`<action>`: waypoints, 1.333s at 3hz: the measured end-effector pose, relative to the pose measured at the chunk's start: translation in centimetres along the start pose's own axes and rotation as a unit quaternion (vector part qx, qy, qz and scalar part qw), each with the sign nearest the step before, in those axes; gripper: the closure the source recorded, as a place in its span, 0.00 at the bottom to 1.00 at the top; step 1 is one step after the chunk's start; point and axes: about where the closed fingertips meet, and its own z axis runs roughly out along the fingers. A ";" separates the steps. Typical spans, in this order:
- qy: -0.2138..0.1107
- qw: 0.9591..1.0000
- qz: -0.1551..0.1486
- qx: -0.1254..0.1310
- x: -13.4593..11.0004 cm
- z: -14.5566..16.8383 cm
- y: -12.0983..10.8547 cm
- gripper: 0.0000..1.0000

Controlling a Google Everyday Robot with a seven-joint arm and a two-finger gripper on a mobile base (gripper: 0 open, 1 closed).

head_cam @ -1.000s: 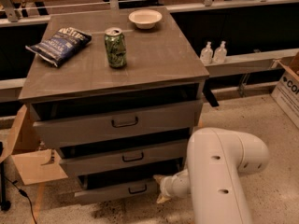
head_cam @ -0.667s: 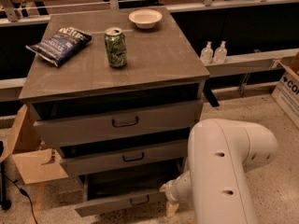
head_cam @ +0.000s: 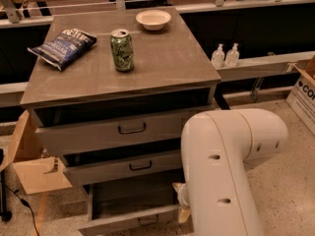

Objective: Open bottom drawer

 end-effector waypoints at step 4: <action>-0.018 0.997 0.006 0.072 -1.5 3.0 -3.5 1.00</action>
Offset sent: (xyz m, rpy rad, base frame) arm 0.0106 0.0152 -0.0101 0.0397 -0.0671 -0.0444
